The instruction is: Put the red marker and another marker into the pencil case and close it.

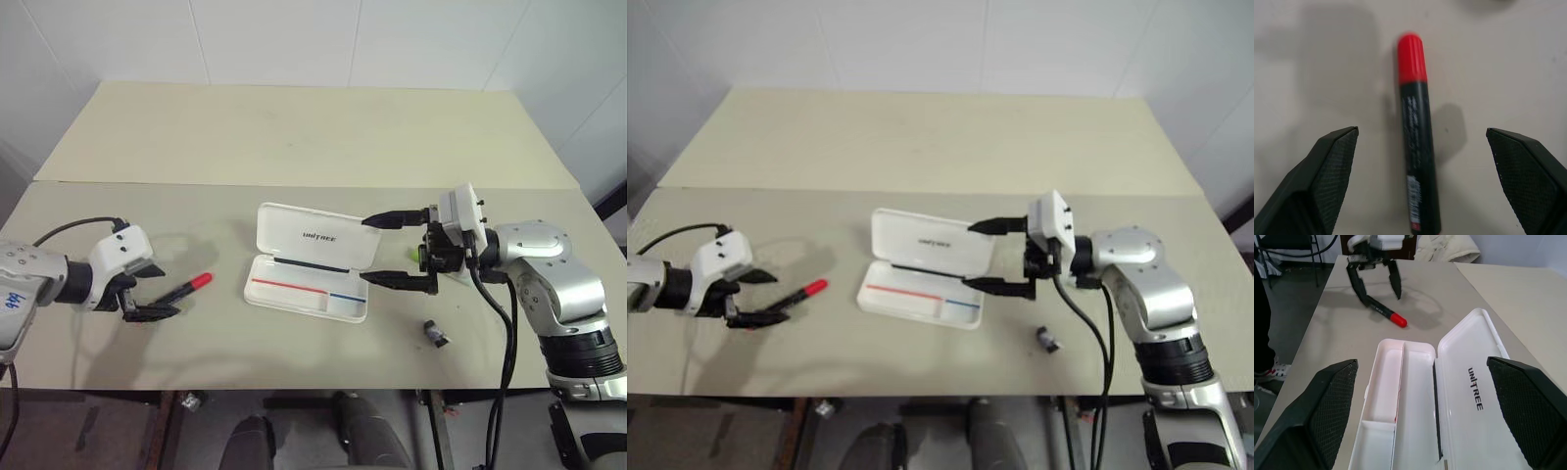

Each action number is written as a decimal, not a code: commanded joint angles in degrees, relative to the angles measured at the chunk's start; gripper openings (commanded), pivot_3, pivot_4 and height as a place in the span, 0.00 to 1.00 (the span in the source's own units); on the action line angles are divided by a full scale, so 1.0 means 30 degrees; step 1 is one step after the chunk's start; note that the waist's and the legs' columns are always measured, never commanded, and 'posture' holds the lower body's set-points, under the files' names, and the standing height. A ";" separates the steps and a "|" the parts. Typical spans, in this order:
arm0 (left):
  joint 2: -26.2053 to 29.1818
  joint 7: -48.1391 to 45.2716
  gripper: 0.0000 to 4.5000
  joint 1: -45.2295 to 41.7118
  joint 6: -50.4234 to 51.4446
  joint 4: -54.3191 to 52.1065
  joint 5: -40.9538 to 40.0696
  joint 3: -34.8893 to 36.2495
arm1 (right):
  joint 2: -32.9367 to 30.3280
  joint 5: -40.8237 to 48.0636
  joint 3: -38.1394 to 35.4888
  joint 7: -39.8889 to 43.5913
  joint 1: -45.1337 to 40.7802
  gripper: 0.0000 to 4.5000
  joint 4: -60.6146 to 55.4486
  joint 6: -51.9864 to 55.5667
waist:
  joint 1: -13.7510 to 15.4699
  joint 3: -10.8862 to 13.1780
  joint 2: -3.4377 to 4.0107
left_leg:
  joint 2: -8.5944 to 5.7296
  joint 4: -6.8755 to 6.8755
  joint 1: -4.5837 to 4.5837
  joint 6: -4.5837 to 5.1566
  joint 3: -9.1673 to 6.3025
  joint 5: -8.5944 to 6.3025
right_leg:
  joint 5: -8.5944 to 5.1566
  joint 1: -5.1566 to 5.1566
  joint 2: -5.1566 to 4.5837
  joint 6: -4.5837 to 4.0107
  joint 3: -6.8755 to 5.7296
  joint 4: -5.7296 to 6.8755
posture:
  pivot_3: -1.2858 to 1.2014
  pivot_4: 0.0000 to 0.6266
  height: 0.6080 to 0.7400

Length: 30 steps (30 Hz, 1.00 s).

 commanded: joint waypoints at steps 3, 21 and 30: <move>0.0383 0.0775 1.00 0.0157 -0.0543 -0.0064 0.1433 -0.0858 | 0.0120 0.0108 -0.0356 -0.0443 -0.0038 0.99 -0.0613 -0.0232 | 0.0010 0.0000 0.0000 | -0.0002 0.0000 0.0006 0.0000 0.0001 0.0001 | -0.0001 0.0000 -0.0001 -0.0002 0.0000 0.0008 | 0.52 0.24 1.00; -0.0628 0.1073 0.14 -0.0834 -0.3523 0.2620 0.2324 -0.1458 | -0.0194 0.0315 -0.0721 -0.1577 0.0708 1.00 -0.1448 0.0124 | -0.0140 0.0007 0.0001 | -0.0003 -0.0014 0.0380 0.0166 -0.0016 0.0102 | -0.0124 0.0271 0.0058 -0.0482 0.0061 0.0069 | 0.52 0.24 1.00; -0.1158 -0.2002 0.14 -0.2049 -0.9508 0.2777 0.0272 0.0040 | -0.0294 0.0187 -0.0656 -0.1673 0.0833 1.00 -0.1351 0.0069 | 0.0061 0.0011 -0.0020 | 0.0010 -0.0083 0.0186 0.0009 0.0021 0.0010 | -0.0123 0.0109 0.0008 -0.0347 0.0040 0.0018 | 0.52 0.24 1.00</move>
